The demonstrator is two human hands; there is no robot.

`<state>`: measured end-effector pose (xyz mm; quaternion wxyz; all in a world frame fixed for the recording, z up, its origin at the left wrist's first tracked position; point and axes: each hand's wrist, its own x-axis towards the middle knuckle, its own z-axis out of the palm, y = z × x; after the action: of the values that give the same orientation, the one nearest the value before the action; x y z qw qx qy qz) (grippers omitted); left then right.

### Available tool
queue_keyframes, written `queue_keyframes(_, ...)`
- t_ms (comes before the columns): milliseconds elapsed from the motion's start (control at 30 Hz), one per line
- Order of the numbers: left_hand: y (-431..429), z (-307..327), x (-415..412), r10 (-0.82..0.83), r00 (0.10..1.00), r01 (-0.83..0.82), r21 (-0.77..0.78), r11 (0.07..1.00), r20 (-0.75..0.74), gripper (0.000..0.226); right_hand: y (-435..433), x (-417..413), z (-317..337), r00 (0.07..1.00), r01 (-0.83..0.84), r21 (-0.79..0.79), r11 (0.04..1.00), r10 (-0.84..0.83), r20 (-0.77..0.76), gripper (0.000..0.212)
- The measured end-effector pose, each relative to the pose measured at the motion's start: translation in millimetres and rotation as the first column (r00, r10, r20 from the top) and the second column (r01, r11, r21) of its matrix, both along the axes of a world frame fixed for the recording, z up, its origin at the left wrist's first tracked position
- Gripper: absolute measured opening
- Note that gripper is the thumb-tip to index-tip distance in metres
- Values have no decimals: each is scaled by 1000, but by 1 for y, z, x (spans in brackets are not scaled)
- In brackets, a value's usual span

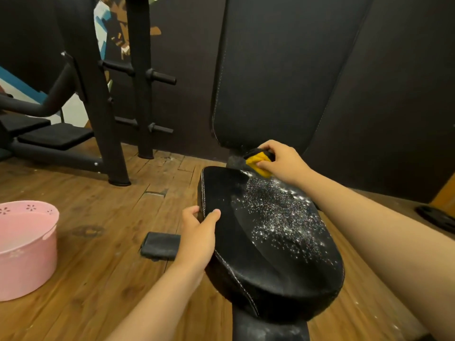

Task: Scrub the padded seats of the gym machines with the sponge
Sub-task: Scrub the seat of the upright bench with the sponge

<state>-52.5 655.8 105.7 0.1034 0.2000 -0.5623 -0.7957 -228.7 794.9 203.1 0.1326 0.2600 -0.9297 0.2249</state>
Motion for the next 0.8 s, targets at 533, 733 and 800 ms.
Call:
queue_keyframes(533, -1, -9, -7, 37, 994, -15, 197, 980, -105, 34, -61, -46, -14, 994, 70, 516, 854, -19, -103, 21)
queue_keyframes(733, 1, -6, -4, 59, 992, -37, 184, 982, -115, 36, -20, -51, -18, 969, 221, 586, 780, -105, -225, 25)
queue_keyframes(800, 1, -6, -3, 52, 992, -31, 180, 983, -111, 38, -3, -53, -17, 961, 264, 605, 751, -153, -229, 21)
